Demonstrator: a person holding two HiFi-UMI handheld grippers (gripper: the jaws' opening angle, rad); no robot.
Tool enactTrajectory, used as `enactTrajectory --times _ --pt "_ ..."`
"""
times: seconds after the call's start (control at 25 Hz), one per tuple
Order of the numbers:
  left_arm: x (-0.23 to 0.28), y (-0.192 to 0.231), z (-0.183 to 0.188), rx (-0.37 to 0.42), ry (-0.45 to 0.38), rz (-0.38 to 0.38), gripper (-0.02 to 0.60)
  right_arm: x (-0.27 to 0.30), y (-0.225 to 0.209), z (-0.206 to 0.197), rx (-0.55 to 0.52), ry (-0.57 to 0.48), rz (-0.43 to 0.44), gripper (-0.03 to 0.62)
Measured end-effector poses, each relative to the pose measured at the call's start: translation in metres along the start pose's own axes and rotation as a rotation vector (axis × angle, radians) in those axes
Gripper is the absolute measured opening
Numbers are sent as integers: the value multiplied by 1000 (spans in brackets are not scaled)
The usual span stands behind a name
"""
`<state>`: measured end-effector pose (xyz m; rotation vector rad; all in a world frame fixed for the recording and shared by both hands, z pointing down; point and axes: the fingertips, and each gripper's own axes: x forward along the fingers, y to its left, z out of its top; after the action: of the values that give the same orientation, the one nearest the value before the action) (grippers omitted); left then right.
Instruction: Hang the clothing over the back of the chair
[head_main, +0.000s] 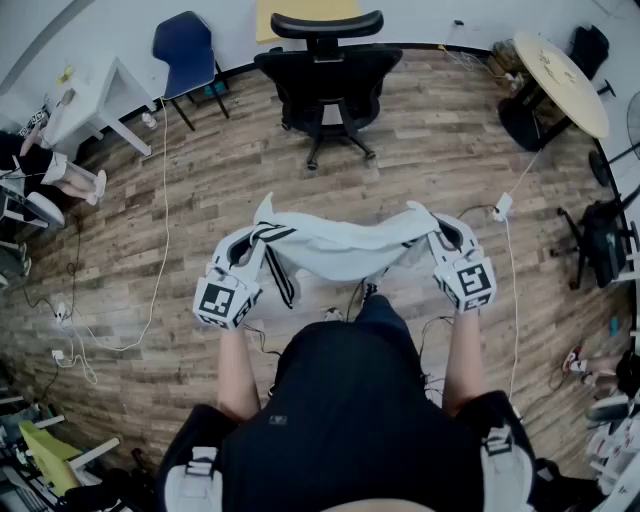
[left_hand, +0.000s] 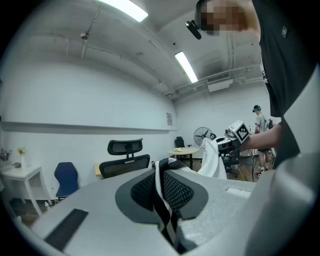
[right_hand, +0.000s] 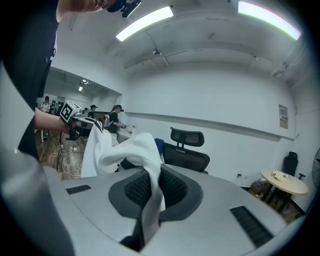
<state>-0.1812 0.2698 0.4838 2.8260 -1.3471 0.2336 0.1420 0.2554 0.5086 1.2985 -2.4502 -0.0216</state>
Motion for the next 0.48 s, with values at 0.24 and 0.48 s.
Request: enactTrajectory --times 0.24,0.48 --pt "4 1 -1 8 2 -14 6 6 -3 4 -1 -3 -10 9" --pt "12 -1 6 12 -7 -17 6 4 -13 8 -6 -14 -25 9"
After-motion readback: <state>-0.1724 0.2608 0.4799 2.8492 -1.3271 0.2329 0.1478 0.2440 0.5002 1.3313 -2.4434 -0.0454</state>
